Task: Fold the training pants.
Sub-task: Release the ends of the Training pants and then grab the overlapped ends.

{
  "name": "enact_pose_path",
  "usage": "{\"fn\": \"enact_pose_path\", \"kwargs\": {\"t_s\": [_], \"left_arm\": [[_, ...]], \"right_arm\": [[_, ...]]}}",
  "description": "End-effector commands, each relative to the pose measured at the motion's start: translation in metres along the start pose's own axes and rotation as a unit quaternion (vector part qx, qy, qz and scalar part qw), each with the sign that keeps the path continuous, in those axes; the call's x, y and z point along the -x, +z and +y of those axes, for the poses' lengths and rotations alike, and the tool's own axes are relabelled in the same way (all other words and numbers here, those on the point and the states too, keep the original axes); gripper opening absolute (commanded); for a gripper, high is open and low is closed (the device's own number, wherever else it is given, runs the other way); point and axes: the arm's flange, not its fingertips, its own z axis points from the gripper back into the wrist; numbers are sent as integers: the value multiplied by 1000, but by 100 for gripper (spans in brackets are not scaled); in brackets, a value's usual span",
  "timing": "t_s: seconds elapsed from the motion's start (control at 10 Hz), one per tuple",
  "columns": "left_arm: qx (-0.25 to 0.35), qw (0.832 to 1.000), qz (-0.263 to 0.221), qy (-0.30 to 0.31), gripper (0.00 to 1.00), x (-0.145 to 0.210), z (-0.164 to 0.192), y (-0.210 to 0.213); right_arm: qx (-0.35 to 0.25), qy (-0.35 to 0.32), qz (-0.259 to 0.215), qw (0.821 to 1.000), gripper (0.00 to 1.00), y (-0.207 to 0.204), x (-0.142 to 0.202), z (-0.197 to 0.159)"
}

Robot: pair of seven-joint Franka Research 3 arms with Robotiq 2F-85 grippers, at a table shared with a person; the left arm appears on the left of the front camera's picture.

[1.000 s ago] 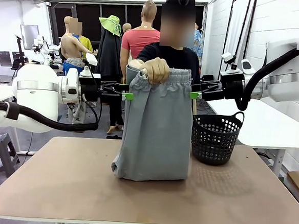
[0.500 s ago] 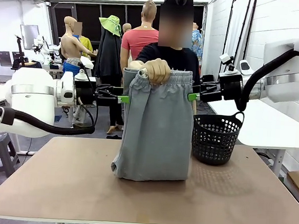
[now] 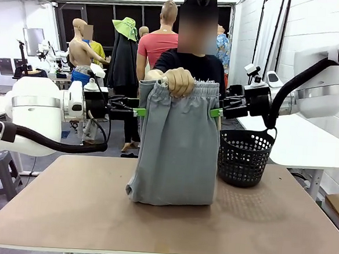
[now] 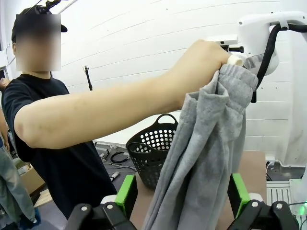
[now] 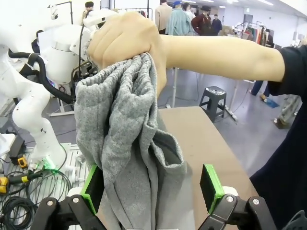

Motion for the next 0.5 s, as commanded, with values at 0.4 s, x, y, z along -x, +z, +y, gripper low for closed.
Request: {"fn": "enact_pose_path", "kwargs": {"t_s": [0.4], "left_arm": [[86, 996, -13, 0, 100, 10, -2, -11]], "right_arm": [[-76, -29, -18, 997, 100, 0, 0, 4]]}}
